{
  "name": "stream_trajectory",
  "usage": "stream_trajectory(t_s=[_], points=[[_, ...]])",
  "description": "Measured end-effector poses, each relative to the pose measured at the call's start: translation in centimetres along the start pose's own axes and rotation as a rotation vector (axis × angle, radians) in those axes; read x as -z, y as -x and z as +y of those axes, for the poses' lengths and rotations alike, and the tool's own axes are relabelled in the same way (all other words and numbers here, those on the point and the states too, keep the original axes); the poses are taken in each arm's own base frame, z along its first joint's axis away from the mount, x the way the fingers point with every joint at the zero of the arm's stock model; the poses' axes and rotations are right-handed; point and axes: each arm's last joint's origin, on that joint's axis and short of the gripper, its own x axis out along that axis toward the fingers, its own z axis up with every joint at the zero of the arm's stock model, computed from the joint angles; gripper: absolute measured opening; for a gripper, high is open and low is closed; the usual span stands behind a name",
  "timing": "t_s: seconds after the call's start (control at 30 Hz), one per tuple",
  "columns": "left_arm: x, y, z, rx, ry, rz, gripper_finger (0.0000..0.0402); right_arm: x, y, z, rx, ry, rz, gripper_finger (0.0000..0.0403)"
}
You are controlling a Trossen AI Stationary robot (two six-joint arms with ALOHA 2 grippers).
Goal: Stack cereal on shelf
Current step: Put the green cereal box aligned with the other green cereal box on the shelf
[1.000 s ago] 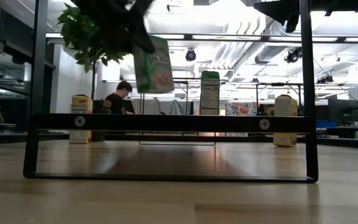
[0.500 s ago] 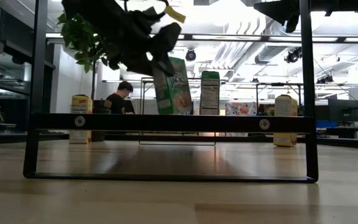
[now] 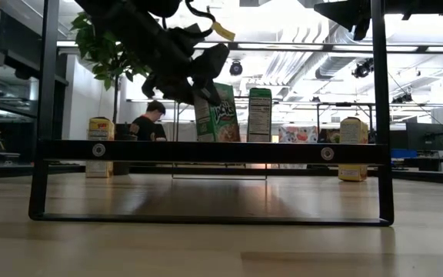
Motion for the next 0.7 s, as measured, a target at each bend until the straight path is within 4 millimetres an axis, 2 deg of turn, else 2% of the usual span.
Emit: stream_trajectory(t_s=[0.7], points=[[-0.38, -0.54, 0.29, 0.026, -0.029, 0.007, 0.0157, 0.0, 0.0, 0.0, 0.001, -0.019, 0.0, 0.0241]])
